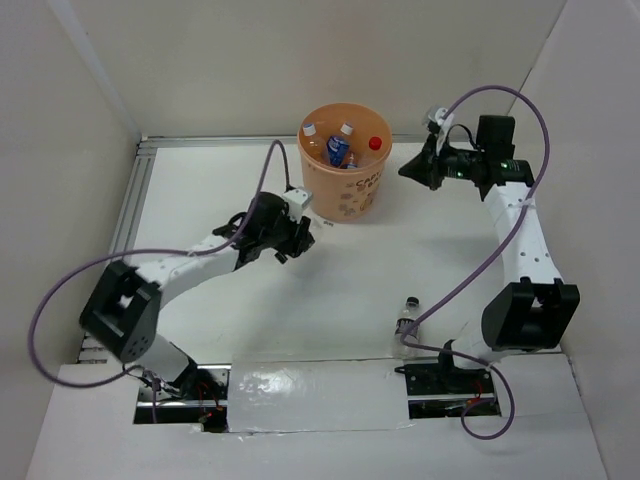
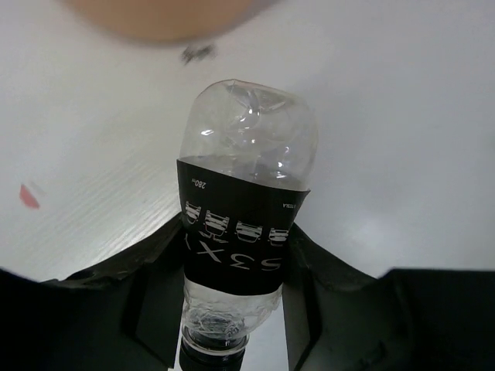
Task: Put the plastic bottles in the bin
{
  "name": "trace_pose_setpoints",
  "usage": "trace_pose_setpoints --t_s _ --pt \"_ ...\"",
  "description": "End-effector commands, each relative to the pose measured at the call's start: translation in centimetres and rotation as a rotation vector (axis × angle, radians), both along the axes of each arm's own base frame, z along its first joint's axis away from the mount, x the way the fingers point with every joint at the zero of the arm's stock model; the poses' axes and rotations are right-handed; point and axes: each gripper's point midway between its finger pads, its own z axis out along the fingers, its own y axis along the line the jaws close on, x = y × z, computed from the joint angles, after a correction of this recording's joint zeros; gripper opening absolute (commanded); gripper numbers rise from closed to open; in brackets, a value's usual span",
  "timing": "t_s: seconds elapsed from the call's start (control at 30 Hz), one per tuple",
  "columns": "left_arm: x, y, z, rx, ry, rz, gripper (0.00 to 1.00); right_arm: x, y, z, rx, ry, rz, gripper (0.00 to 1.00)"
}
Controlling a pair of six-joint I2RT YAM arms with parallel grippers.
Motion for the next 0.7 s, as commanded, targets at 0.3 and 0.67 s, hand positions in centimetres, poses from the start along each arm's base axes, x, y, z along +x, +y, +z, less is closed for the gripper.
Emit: trace_pose_setpoints --t_s 0.3,0.67 --pt "-0.3 -6.1 34.1 -0.585 -0.601 -0.196 0.16 -4.6 -5.2 -11.0 -0.044 0.335 -0.078 1.0" --pt "15.5 -10.9 30.0 -0.609 -0.543 0.103 0.67 -7.1 -7.9 -13.4 -0.235 0.488 -0.292 0.6"
